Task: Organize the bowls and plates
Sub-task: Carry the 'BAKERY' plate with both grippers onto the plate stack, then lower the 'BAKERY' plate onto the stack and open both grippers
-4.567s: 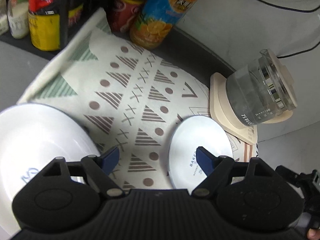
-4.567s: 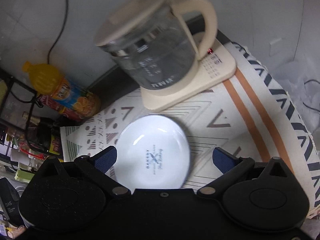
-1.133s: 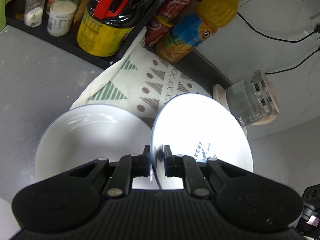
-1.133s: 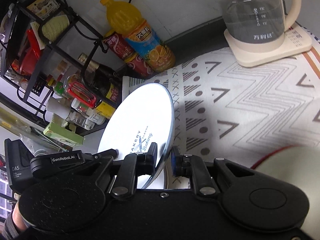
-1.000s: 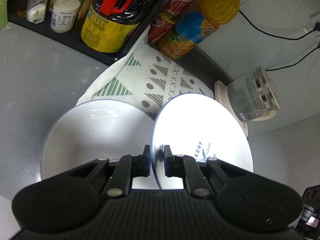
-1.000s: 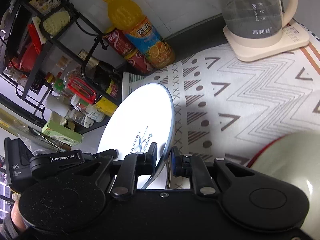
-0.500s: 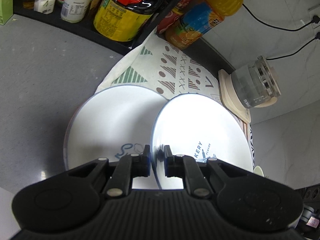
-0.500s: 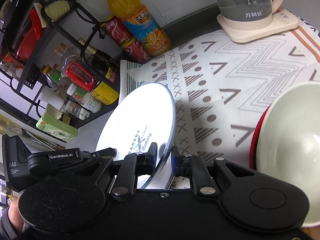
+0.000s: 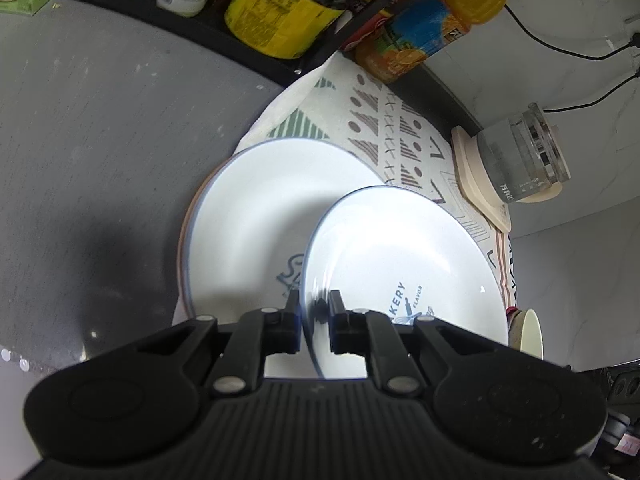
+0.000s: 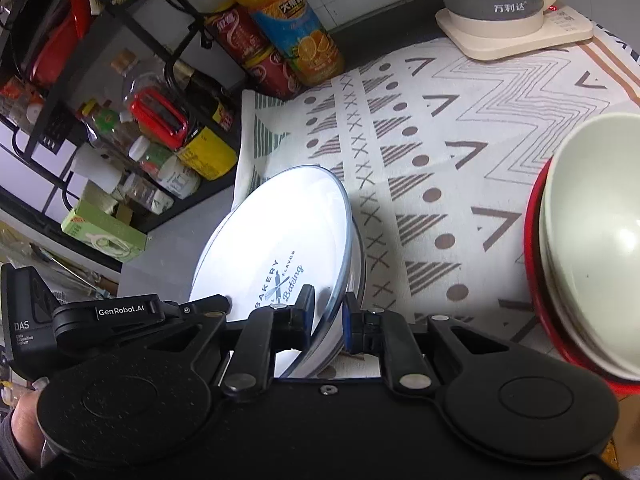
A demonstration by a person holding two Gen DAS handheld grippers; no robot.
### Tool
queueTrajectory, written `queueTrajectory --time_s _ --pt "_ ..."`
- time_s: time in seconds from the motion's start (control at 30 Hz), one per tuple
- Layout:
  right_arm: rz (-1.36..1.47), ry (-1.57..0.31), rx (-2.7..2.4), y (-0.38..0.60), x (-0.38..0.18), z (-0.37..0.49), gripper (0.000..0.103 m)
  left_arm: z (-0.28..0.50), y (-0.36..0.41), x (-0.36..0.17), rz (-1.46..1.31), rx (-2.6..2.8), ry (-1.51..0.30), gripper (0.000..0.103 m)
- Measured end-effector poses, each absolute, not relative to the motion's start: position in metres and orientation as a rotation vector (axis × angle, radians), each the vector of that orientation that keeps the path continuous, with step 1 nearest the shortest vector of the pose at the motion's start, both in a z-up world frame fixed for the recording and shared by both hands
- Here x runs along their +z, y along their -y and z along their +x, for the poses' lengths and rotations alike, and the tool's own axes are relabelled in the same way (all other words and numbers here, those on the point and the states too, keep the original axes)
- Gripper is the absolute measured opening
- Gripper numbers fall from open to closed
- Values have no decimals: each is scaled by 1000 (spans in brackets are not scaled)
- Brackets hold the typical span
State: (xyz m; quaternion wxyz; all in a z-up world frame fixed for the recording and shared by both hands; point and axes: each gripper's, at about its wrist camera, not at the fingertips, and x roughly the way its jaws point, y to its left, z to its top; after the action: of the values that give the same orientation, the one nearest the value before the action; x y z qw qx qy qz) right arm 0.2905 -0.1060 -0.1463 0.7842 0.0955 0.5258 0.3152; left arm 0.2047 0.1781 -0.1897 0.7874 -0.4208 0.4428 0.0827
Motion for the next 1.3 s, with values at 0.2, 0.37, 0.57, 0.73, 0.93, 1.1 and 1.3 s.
queueTrajectory --time_s 0.2,0.37,0.57,0.73,0.93,1.1,1.3 --pt "189 -1147 660 103 -154 289 14 203 -177 -201 -920 180 -970 10" --pt "167 -1158 638 100 -160 289 14 206 -176 -209 -919 182 -988 10" --pt "158 -1166 629 98 -166 291 14 209 -177 -215 -915 186 -1003 11" --pt "150 -1169 634 94 -168 291 14 209 -178 -219 -918 199 -1013 13" --pt "95 -1171 614 82 -170 292 14 213 -178 -217 -881 221 -1015 13" --pt "81 -1178 584 75 -177 293 11 218 -181 -214 -841 250 -1046 14" --pt "79 -1178 573 70 -176 298 9 214 -189 -202 -797 290 -1058 25"
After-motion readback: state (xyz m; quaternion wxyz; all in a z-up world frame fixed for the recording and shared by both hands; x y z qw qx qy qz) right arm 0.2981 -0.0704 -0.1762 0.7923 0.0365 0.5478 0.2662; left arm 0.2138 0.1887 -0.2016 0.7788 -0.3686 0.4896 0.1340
